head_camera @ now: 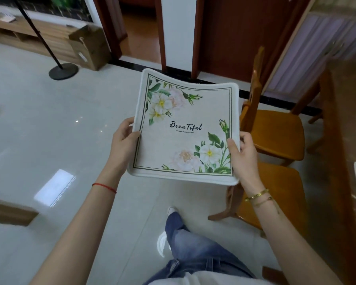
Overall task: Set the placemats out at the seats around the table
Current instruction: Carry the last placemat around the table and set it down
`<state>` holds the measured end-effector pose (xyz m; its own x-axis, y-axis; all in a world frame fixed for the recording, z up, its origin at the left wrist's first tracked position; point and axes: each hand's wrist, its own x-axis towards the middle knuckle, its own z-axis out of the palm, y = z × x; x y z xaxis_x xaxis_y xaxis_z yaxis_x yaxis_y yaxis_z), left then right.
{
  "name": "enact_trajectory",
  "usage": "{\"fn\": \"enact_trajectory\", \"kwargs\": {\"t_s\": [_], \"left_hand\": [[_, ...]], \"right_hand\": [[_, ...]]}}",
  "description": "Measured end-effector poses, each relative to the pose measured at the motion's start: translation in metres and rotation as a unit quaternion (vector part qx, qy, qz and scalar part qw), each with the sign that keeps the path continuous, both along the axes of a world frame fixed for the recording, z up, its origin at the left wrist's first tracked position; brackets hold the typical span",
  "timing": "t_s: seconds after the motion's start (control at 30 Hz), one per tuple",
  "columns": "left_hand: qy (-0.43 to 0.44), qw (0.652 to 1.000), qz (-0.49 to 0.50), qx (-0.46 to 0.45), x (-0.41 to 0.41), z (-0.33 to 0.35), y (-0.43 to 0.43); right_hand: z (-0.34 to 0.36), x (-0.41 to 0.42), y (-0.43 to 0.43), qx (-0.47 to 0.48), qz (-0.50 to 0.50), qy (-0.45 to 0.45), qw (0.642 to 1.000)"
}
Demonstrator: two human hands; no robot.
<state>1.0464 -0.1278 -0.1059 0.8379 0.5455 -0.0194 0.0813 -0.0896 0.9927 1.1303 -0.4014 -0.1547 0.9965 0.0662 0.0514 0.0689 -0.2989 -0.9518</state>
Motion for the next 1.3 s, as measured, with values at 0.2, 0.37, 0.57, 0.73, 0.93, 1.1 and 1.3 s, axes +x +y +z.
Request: {"fn": "enact_trajectory", "kwargs": {"t_s": [0.2,0.37,0.57,0.73,0.93,1.1,1.3], "left_hand": [[-0.006,1.000,-0.017,0.004,0.123,0.017,0.054],[0.007,0.998,-0.057,0.000,0.226,0.023,0.088],[0.013,0.990,-0.133,-0.034,0.356,0.017,0.100],[0.011,0.975,-0.213,-0.060,0.474,0.018,0.102],[0.002,0.943,-0.321,-0.083,0.628,0.031,0.102],[0.001,0.917,-0.393,-0.066,0.726,0.032,0.089],[0.005,0.904,-0.426,-0.036,0.830,0.020,0.069]], "right_hand": [[0.009,0.104,0.056,-0.011,-0.035,-0.004,0.999],[0.018,0.180,0.079,-0.003,-0.081,-0.022,0.996],[0.018,0.262,0.087,-0.035,-0.163,-0.042,0.985],[0.025,0.336,0.097,-0.014,-0.230,-0.050,0.972],[0.038,0.431,0.115,-0.020,-0.352,-0.050,0.934],[0.044,0.492,0.116,-0.011,-0.415,-0.026,0.909],[0.035,0.574,0.105,0.001,-0.459,-0.018,0.889]]}}
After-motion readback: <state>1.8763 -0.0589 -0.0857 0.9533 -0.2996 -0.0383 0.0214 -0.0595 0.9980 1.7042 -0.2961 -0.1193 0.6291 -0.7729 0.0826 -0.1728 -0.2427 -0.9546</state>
